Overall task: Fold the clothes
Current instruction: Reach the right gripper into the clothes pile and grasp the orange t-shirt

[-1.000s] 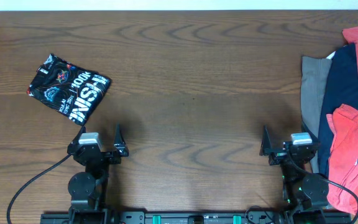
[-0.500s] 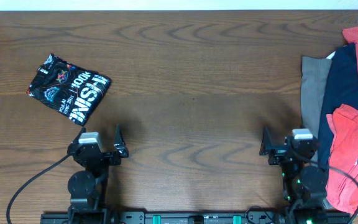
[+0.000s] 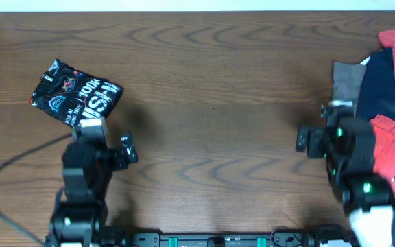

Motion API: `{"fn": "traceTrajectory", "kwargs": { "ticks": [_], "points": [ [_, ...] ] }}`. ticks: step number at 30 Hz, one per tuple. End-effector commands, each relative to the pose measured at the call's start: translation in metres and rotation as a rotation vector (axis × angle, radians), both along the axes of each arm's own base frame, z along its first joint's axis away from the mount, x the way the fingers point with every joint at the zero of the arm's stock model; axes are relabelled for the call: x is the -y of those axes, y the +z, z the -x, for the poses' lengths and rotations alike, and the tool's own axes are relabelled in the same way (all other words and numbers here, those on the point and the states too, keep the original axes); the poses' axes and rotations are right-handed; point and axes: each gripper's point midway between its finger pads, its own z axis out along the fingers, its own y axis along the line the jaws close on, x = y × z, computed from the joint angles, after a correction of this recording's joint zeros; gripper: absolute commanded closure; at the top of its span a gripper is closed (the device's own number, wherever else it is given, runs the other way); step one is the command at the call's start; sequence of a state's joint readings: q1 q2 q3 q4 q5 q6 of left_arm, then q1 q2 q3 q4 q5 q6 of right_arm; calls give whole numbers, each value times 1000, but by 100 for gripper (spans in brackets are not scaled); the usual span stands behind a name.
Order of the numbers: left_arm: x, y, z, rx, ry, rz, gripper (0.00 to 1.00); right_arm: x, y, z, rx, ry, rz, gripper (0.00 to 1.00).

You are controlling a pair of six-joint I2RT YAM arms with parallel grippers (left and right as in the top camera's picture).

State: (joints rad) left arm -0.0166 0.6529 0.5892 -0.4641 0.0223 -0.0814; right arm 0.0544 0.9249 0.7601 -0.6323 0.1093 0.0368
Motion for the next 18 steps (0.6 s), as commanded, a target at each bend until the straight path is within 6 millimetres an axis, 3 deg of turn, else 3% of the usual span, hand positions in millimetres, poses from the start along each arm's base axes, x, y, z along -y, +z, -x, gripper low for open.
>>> {"fn": "traceTrajectory", "kwargs": {
  "ticks": [1,5,9,12,18],
  "points": [
    [-2,8,-9,-78,13,3,2,3,7,-20,-57,-21,-20,1],
    [-2,2,-16,-170,14,2,2,17,-9,-33,-130,-71,19,1],
    [-2,-6,-19,-201,14,1,2,80,-29,-20,-200,-423,78,2],
    [-2,-7,-20,-206,14,1,2,125,-46,-2,-251,-655,79,21],
    [-2,-7,-20,-206,14,1,2,161,-75,16,-353,-777,48,35]
  ]
}}
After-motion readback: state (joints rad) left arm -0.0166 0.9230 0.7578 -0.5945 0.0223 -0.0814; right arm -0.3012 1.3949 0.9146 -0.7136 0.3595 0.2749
